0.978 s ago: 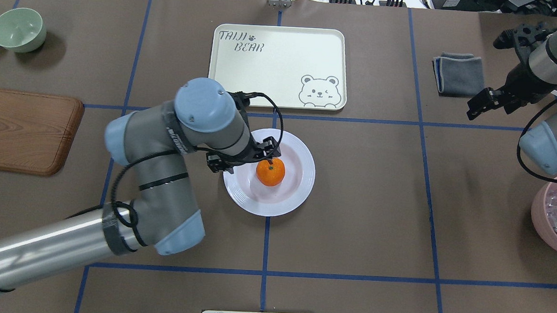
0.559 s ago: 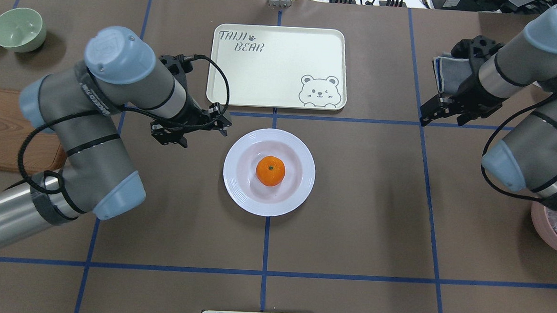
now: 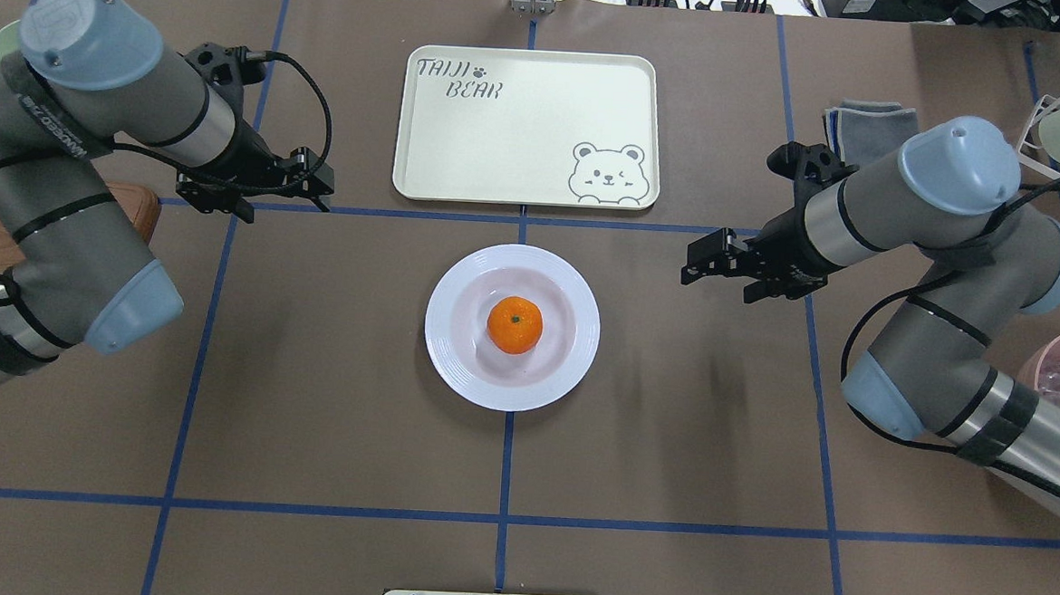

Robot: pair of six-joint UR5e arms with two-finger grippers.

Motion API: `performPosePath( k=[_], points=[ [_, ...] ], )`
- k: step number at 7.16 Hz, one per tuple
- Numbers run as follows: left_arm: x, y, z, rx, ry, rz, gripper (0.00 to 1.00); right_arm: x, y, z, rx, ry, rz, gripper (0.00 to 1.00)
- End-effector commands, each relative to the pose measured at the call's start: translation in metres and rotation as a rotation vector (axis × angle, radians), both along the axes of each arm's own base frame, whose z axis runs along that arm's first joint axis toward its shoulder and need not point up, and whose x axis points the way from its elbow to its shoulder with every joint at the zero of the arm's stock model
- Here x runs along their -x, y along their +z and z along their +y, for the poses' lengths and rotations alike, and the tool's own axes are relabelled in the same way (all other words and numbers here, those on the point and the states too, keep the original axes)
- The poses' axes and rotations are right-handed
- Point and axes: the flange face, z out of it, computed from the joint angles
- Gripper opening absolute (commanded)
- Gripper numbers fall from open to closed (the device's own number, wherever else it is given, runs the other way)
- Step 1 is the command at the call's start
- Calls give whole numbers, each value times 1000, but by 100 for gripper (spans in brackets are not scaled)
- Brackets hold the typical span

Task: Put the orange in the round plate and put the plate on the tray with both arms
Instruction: 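Withdraw the left gripper while the right gripper reaches toward the plate rim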

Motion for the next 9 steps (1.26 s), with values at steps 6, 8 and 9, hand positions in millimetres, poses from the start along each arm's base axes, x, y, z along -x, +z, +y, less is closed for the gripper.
performPosePath(
  k=[6, 8, 9],
  points=[
    [29, 26, -27, -43, 5, -46, 98, 101, -50, 54, 234, 333, -382, 100],
    [34, 29, -32, -41, -2, -52, 98, 119, -17, 57, 237, 345, -417, 100],
    [32, 31, -32, -39, 0, -54, 98, 121, -16, 59, 237, 343, -417, 100]
  ],
)
